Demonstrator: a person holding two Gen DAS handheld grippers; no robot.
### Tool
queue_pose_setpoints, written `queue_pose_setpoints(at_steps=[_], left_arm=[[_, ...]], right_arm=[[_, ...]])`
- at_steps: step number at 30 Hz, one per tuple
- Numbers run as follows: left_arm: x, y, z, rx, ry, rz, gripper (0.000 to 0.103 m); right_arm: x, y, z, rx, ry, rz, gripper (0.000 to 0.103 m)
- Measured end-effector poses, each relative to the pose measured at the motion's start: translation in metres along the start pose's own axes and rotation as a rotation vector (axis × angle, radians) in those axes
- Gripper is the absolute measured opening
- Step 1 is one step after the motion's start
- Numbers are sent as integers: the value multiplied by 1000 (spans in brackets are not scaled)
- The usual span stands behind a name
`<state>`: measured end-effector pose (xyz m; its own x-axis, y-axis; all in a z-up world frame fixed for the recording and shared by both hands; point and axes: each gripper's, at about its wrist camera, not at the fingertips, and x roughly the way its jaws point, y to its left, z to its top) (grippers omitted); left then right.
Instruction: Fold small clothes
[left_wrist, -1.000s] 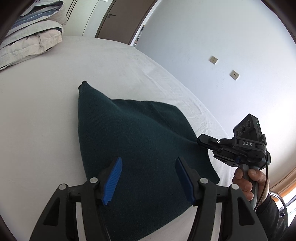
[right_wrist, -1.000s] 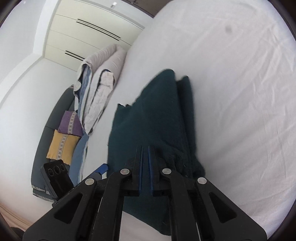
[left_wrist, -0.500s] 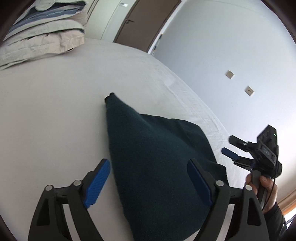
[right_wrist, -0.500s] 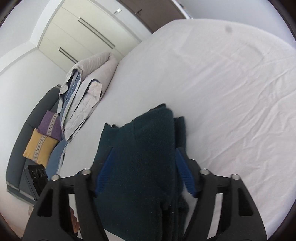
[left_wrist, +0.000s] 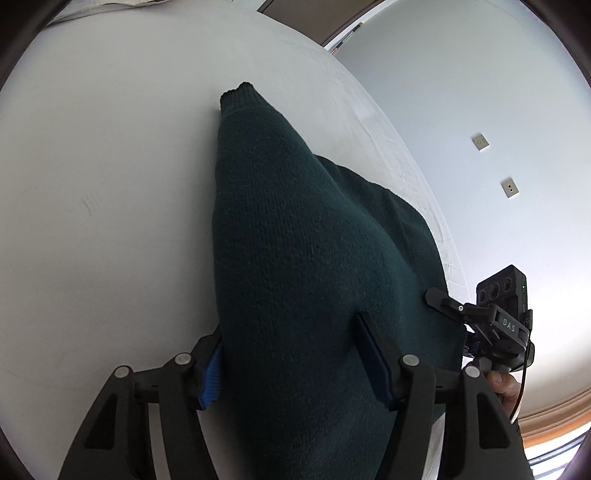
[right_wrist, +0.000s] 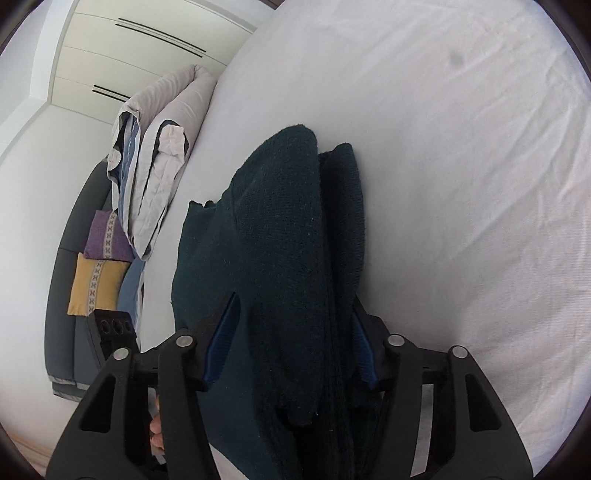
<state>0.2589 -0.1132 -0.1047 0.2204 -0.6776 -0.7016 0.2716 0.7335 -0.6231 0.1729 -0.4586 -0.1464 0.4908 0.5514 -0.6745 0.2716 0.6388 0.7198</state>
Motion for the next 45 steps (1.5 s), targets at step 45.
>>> queue_pose_setpoints(at_steps=[45], left_arm=[[-207, 115, -177, -11, -126, 164, 56]], right_arm=[[83, 145, -266, -127, 49, 39, 33]])
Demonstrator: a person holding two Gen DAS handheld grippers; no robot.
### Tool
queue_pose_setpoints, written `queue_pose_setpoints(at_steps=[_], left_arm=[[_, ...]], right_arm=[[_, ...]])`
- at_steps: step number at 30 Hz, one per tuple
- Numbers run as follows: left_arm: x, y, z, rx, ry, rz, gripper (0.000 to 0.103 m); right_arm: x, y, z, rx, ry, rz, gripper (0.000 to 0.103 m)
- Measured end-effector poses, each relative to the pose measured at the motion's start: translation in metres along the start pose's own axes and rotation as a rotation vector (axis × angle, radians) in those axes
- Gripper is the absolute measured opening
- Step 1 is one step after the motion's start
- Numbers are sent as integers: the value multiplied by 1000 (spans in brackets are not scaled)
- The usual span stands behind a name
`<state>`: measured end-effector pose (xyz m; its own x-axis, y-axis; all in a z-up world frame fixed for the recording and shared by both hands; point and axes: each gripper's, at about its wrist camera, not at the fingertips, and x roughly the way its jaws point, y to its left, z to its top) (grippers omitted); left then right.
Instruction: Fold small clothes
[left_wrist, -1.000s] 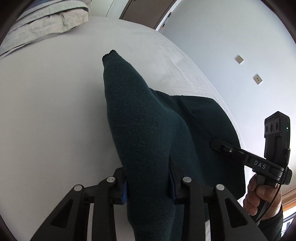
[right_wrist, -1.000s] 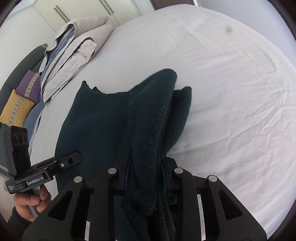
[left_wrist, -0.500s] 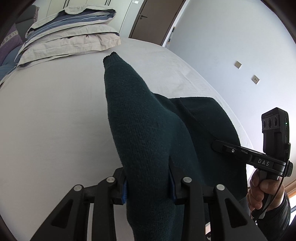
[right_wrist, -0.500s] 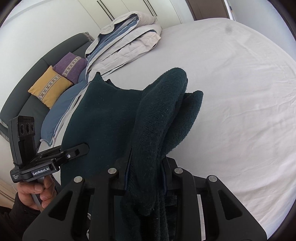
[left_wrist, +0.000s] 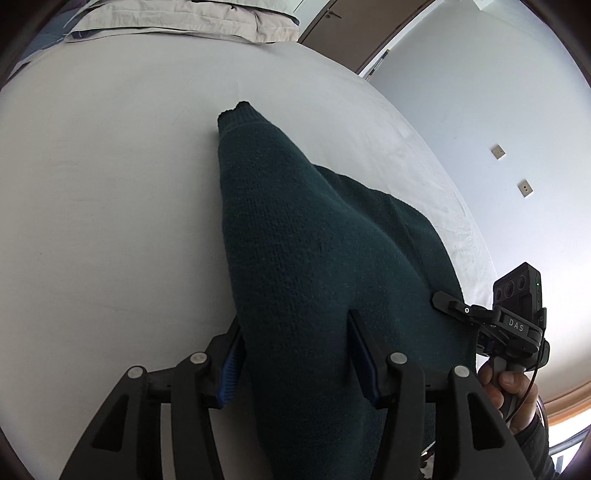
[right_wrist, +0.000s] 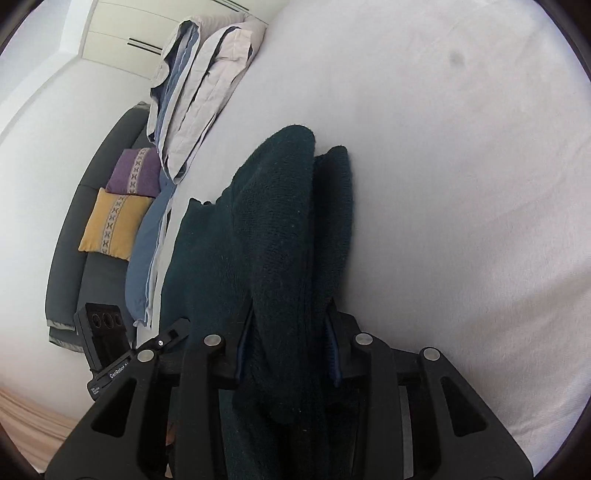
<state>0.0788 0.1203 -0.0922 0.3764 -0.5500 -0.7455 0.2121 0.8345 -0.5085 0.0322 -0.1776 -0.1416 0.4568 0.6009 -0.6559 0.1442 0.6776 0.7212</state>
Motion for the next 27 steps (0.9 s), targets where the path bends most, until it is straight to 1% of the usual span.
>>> queue_pose_setpoints(at_steps=[1, 2, 4, 5, 6, 8, 10, 12, 14, 15, 16, 17, 18, 20, 21, 22, 23, 25, 27], left_arm=[[-2, -1, -1, -5, -3, 1, 56], [-4, -1, -2, -10, -7, 6, 57], [-12, 1, -5, -26, -24, 21, 58], [-18, 1, -7, -35, -39, 27, 58], [-25, 2, -10, -43, -59, 40, 58], [-43, 2, -15, -44, -113, 67, 56], [-62, -4, -21, -29, -177, 81, 56], [-75, -15, -27, 2, -217, 49, 56], [-80, -32, -35, 50, -227, 29, 56], [-79, -41, -41, 92, -225, 24, 56], [-75, -51, -45, 135, -217, 27, 56], [-69, -57, -50, 167, -207, 39, 56], [-60, -62, -53, 180, -187, 46, 56], [-46, -57, -58, 158, -155, 37, 56], [-42, -54, -60, 148, -148, 33, 55], [-40, -51, -62, 148, -149, 33, 54], [-41, -51, -66, 161, -158, 36, 54], [-40, -55, -72, 196, -163, 55, 54], [-43, -54, -79, 202, -164, 61, 54]], right_arm=[[-5, 5, 0, -12, -10, -34, 35], [-11, 10, -1, -24, -32, -67, 40], [-35, 14, -2, -39, -82, -113, 41], [-46, 16, -3, -35, -106, -122, 41], [-60, 17, -6, -33, -129, -114, 41], [-92, 23, -8, -47, -162, -57, 41], [-111, 39, -15, -84, -166, 17, 41], [-111, 58, -26, -129, -135, 111, 41], [-102, 74, -30, -152, -80, 180, 41], [-97, 76, -37, -150, -57, 199, 41], [-88, 81, -44, -152, -35, 199, 41], [-80, 78, -48, -145, -19, 181, 41], [-72, 71, -51, -122, 1, 154, 41], [-52, 48, -57, -57, 36, 99, 40], [-45, 37, -57, -39, 37, 110, 38], [-43, 28, -58, -23, 28, 150, 38], [-46, 22, -60, -10, 18, 167, 38], [-48, 14, -61, -7, 9, 172, 38], [-56, 12, -64, -16, 4, 165, 38]])
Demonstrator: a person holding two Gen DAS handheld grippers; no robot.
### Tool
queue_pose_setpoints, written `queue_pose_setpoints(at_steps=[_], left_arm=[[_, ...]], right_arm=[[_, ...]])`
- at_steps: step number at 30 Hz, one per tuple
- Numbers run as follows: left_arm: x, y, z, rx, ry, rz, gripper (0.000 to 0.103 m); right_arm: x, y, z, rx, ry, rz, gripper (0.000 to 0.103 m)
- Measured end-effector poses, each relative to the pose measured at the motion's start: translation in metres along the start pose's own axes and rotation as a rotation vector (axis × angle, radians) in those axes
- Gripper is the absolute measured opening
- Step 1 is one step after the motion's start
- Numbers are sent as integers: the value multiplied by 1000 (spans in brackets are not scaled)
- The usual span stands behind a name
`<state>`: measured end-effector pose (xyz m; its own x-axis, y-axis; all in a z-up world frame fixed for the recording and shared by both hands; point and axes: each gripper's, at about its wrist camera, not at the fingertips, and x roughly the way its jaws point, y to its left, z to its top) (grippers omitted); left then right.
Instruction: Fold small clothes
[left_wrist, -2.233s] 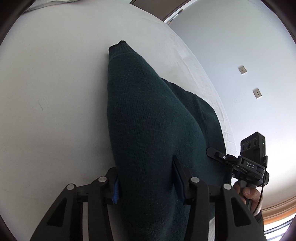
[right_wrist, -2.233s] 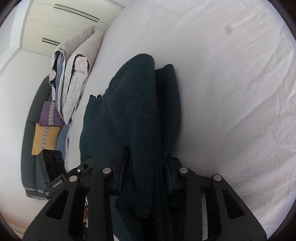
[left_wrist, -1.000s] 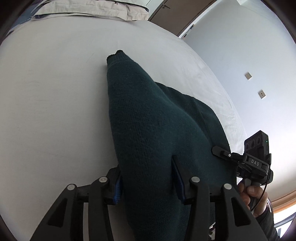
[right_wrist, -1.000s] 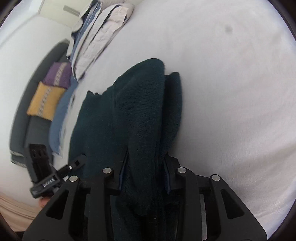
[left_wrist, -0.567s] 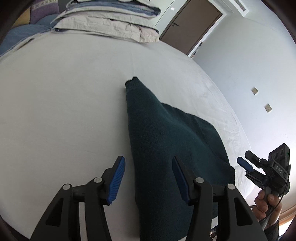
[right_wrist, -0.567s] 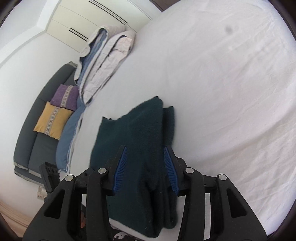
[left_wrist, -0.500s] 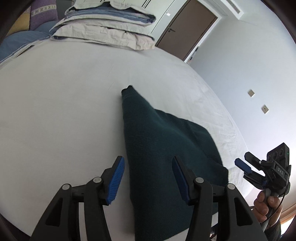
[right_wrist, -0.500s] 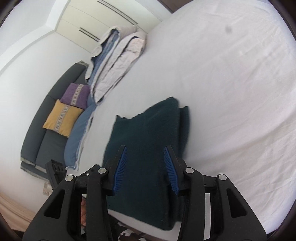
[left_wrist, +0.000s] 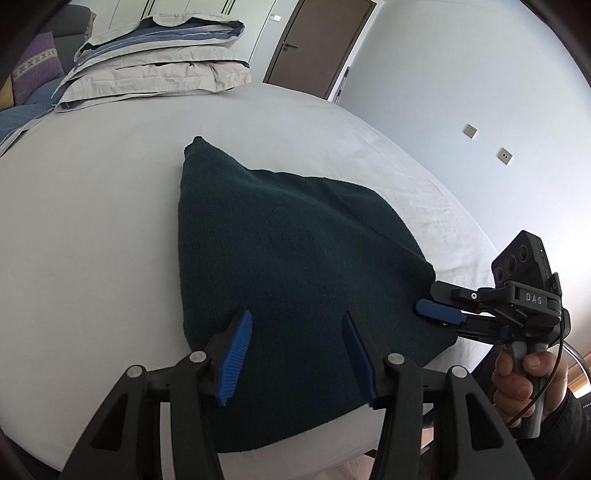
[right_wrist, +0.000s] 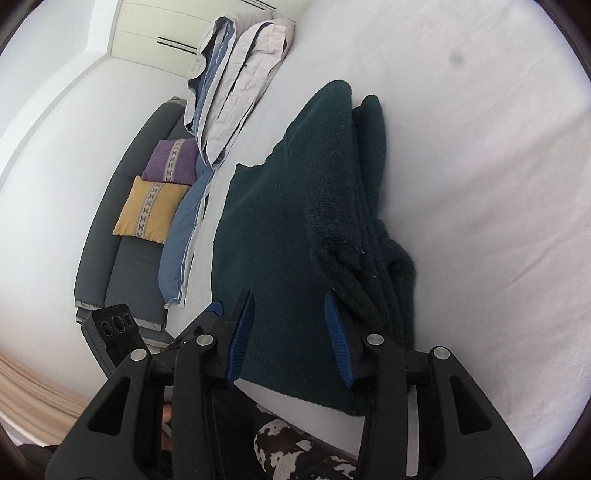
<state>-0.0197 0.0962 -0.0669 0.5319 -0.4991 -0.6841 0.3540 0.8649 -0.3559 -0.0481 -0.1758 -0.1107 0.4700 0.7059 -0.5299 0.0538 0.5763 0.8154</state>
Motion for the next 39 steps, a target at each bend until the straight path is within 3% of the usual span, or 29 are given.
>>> queue_pose_setpoints(at_steps=[7, 13, 17, 21, 23, 25, 27, 29, 31, 33, 35, 37, 39], left_arm=[[-10, -7, -6, -8, -33, -10, 54], [-8, -3, -15, -11, -15, 16, 54], [-8, -9, -24, 42, -7, 52, 54], [-21, -11, -22, 54, -37, 79, 54], [-36, -13, -15, 77, -86, 126, 55], [-55, -15, -5, 98, -152, 177, 62], [-78, -19, 5, 122, -245, 258, 88], [-103, -27, 13, 159, -357, 326, 103], [-126, -37, 21, 209, -463, 376, 103], [-142, -47, 30, 248, -519, 434, 103], [-156, -56, 38, 255, -556, 478, 103], [-170, -63, 41, 242, -598, 491, 103], [-181, -67, 41, 220, -643, 478, 103]], right_arm=[[-18, 25, -12, -90, -13, 89, 41], [-6, -1, -23, -52, 38, 3, 39], [-14, -8, -28, -52, 27, 7, 39], [-37, -3, -29, -81, -10, -47, 39], [-56, 4, -27, -122, -52, -121, 41], [-75, 20, -25, -192, -99, -201, 41], [-91, 42, -23, -273, -156, -283, 41], [-104, 72, -21, -370, -236, -378, 41], [-115, 102, -24, -475, -327, -464, 53], [-128, 129, -30, -570, -439, -518, 78], [-141, 154, -39, -637, -589, -565, 95], [-149, 176, -47, -692, -700, -591, 102], [-153, 188, -46, -709, -696, -572, 102]])
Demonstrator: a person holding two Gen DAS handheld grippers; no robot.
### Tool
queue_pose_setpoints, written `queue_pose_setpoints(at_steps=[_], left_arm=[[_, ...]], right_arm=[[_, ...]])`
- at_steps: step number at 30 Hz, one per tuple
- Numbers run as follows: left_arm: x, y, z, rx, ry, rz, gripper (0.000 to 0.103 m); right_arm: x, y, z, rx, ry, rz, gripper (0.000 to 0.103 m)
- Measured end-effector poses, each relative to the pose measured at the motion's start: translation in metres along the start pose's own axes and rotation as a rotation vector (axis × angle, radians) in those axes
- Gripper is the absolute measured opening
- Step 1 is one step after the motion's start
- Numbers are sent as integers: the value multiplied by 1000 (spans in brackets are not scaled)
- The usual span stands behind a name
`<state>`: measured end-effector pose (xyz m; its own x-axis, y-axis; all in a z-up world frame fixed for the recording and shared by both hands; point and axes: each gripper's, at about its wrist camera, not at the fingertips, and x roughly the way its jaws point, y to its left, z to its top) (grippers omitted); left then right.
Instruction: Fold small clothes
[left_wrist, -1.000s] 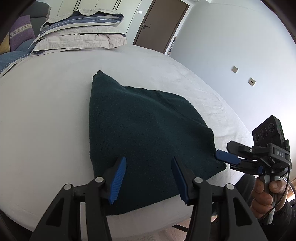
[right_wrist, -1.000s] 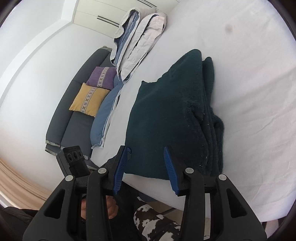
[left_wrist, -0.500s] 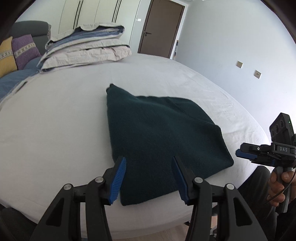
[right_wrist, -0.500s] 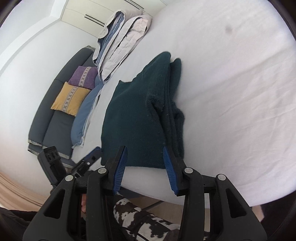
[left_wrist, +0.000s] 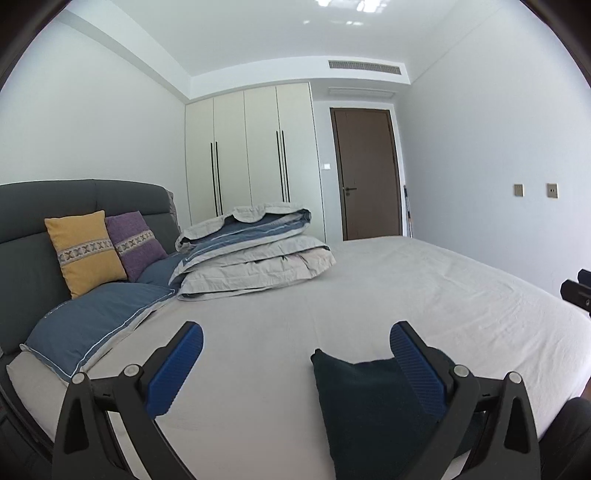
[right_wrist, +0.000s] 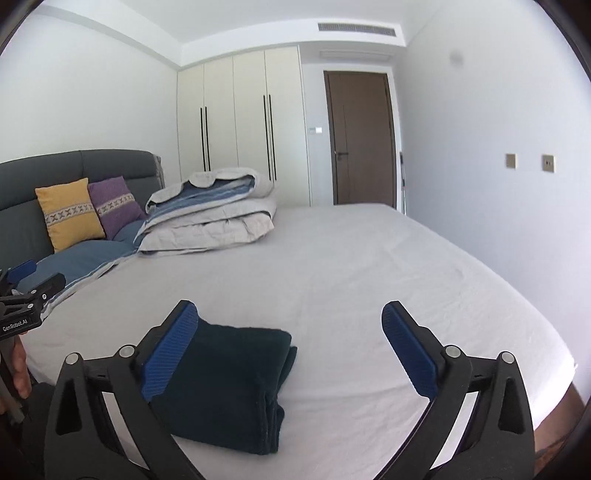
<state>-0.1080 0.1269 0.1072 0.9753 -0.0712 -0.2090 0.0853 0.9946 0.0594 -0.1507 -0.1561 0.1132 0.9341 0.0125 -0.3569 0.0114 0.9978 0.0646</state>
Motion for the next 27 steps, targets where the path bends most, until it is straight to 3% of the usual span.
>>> queue_pose_setpoints(at_steps=[4, 6, 17, 27], left_arm=[[0, -3, 4, -16, 122, 25, 103], [0, -6, 1, -10, 114, 49, 103], [24, -18, -29, -46, 364, -1, 103], [48, -11, -56, -88, 504, 5, 103]], right_arm=[[-6, 4, 13, 52, 15, 55, 102], [-5, 11, 16, 34, 37, 64, 102], [20, 33, -9, 15, 245, -22, 102], [64, 24, -44, 70, 482, -115, 102]])
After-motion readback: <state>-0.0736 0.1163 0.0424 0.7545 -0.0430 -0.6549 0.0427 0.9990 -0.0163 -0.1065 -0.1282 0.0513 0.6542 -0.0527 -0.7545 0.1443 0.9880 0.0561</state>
